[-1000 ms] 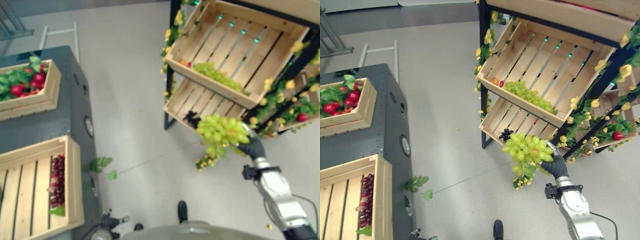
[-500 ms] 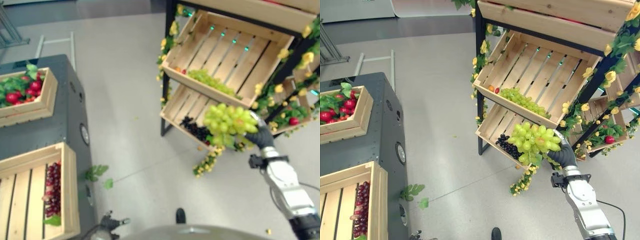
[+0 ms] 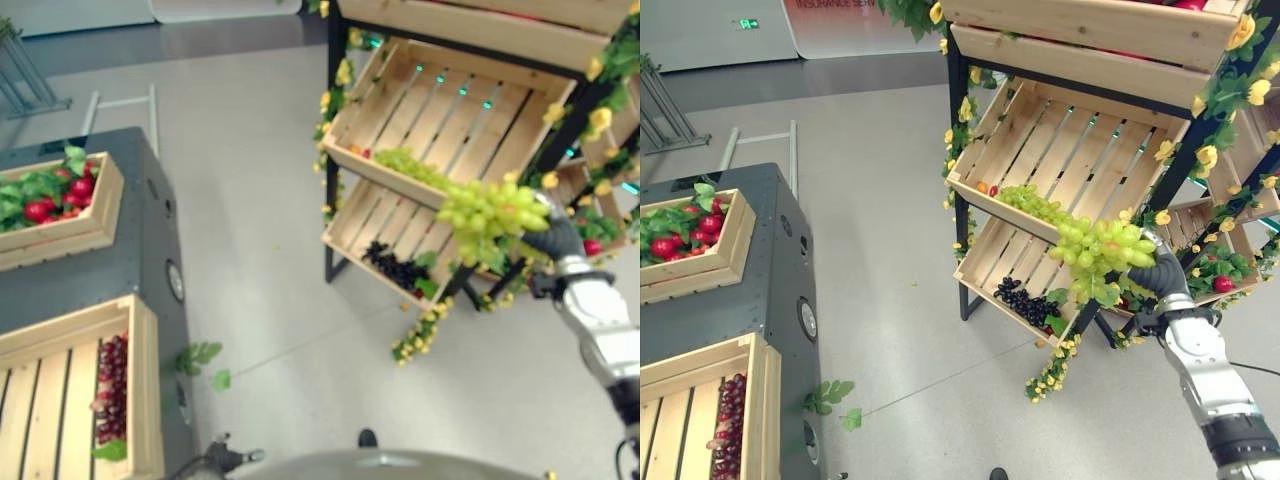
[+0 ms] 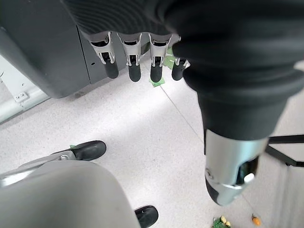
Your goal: Pick up the fruits from the basket on one side to the basket on the other side
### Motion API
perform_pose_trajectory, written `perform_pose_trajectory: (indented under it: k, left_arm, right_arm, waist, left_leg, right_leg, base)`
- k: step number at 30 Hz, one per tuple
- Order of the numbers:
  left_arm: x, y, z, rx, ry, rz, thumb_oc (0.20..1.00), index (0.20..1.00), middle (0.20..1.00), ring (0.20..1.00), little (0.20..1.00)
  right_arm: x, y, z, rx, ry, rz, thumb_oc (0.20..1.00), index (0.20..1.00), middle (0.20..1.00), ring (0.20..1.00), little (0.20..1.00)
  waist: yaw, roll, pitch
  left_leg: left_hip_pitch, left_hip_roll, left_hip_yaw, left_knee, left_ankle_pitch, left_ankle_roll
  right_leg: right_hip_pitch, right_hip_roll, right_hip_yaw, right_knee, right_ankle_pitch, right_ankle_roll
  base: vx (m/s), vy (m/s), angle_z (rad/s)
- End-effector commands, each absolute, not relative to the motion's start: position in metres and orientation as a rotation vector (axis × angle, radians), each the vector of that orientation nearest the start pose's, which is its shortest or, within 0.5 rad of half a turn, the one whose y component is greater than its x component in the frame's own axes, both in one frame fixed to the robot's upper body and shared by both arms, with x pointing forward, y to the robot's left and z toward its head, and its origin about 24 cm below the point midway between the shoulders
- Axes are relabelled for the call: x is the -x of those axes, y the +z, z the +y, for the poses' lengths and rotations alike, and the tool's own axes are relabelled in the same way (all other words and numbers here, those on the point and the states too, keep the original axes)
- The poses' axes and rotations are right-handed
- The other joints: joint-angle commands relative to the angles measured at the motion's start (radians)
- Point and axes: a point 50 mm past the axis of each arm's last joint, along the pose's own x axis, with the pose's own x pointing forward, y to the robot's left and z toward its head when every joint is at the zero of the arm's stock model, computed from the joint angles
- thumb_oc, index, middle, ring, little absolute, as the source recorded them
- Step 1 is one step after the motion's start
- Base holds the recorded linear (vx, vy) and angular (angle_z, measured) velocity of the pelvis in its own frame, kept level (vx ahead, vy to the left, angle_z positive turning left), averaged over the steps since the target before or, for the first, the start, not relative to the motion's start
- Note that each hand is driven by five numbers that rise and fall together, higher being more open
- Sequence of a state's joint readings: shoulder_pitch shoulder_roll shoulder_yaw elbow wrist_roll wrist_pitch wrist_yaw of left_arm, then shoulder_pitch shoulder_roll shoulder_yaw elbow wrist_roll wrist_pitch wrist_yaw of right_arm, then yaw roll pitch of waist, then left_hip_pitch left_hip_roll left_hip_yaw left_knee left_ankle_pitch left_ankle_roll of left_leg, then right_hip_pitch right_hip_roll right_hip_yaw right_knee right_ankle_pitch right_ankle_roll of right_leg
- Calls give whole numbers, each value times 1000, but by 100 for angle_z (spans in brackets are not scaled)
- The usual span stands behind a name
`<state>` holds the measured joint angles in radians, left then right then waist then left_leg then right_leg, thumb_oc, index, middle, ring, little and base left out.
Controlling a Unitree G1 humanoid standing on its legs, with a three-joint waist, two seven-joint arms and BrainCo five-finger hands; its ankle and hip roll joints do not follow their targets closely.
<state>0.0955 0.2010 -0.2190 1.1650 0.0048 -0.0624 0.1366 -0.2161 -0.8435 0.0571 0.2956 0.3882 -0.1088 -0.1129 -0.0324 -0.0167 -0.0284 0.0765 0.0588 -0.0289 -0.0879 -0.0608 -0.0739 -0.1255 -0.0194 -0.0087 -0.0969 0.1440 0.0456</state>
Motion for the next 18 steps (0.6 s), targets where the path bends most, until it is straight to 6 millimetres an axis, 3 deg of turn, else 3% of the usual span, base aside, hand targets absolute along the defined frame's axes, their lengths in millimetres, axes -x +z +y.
perform_pose_trajectory:
  k: [1, 9, 18]
  left_arm:
    - [-63, -171, 202, -340, -5, 1234, 1000, 1000, 1000, 1000, 1000]
    - [-63, -171, 203, -337, -22, 1240, 1000, 1000, 1000, 1000, 1000]
    - [-71, -170, 200, -361, -55, 1200, 1000, 1000, 1000, 1000, 1000]
  right_arm:
    - [-301, 171, -321, 392, -261, -258, 200, 200, 200, 200, 200]
    - [-329, 204, -346, 494, -360, -198, 200, 200, 200, 200, 200]
    - [-346, 239, -348, 545, -410, -217, 200, 200, 200, 200, 200]
  waist:
    - [36, -52, 1]
    - [50, -56, 40]
    - [61, -45, 81]
  left_leg:
    - [-31, -67, -19, 6, -7, 47]
    - [-70, -62, -28, 8, 19, 28]
    - [-106, -60, -45, 13, 39, 16]
  right_leg:
    - [63, 30, -25, 10, -114, 61]
    - [33, 24, -46, 10, -106, 57]
    - [8, 19, -69, 10, -106, 53]
  base:
    - [0, 0, 0]
    - [-26, -7, 2]
    - [0, -14, 4]
